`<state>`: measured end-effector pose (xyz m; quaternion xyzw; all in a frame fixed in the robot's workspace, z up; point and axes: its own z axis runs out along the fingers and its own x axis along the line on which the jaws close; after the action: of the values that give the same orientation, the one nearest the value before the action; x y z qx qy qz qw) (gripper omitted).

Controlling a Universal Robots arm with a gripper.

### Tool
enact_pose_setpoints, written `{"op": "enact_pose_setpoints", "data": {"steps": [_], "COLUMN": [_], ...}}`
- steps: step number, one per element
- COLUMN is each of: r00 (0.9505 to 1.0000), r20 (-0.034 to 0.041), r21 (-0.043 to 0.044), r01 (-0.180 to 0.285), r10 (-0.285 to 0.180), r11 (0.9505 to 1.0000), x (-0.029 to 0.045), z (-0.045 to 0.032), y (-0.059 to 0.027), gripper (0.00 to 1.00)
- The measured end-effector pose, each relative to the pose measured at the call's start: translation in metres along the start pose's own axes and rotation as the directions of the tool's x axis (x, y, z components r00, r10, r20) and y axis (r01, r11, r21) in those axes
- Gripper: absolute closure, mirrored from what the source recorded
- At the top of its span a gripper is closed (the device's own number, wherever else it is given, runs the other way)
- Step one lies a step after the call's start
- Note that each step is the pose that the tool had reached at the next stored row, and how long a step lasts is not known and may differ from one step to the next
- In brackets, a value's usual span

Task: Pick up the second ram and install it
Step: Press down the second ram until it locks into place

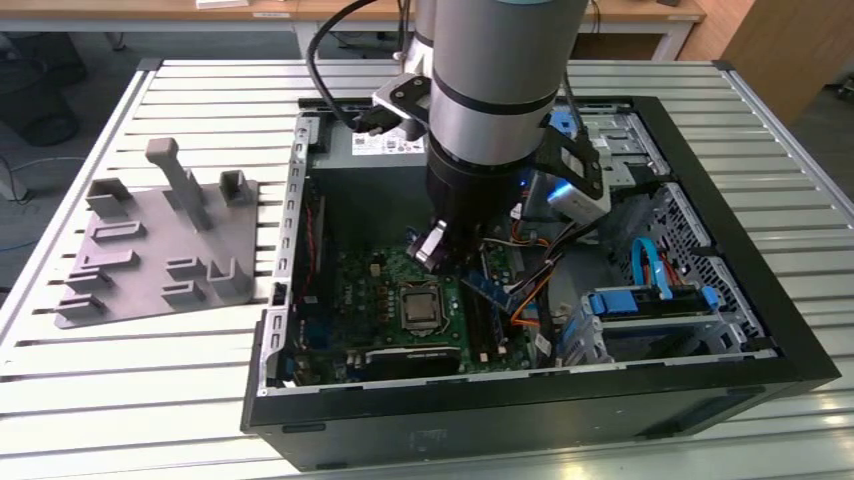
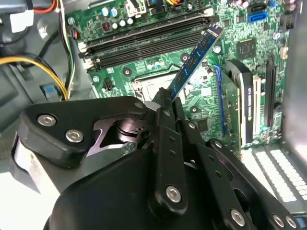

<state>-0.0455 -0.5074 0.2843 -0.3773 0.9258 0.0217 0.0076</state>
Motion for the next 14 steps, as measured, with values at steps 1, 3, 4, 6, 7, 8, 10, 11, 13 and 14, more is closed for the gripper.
{"op": "enact_pose_setpoints", "data": {"steps": [1, 3, 4, 6, 7, 8, 10, 11, 13, 14], "r00": [0.9999, 0.9991, 0.9985, 0.9963, 0.9949, 0.9933, 0.9891, 0.9868, 0.9815, 0.9783], "r20": [0.0005, 0.0015, 0.002, 0.0032, 0.0036, 0.0042, 0.0053, 0.006, 0.0071, 0.0077], "r21": [0.0004, 0.0012, 0.0016, 0.0025, 0.0029, 0.0033, 0.0042, 0.0044, 0.0052, 0.0056], "r01": [-0.014, -0.041, -0.055, -0.086, -0.101, -0.116, -0.147, -0.162, -0.191, -0.207], "r10": [0.014, 0.041, 0.055, 0.086, 0.101, 0.116, 0.147, 0.162, 0.191, 0.207], "r11": [0.9999, 0.9991, 0.9985, 0.9963, 0.9949, 0.9933, 0.9891, 0.9868, 0.9815, 0.9783], "x": [0.0, 0.0, 0.0, 0.0, 0.0, 0.0, 0.0, 0.0, 0.0, 0.0], "z": [0.0001, 0.0001, 0.0001, 0.0002, 0.0002, 0.0002, 0.0002, 0.0003, 0.0003, 0.0003], "y": [0.0, 0.0, 0.0, 0.0, 0.0, 0.0, 0.0, 0.0, 0.0, 0.0], "gripper": [0.86, 0.86, 0.86, 0.86, 0.86, 0.86, 0.86, 0.86, 0.86, 0.86]}}
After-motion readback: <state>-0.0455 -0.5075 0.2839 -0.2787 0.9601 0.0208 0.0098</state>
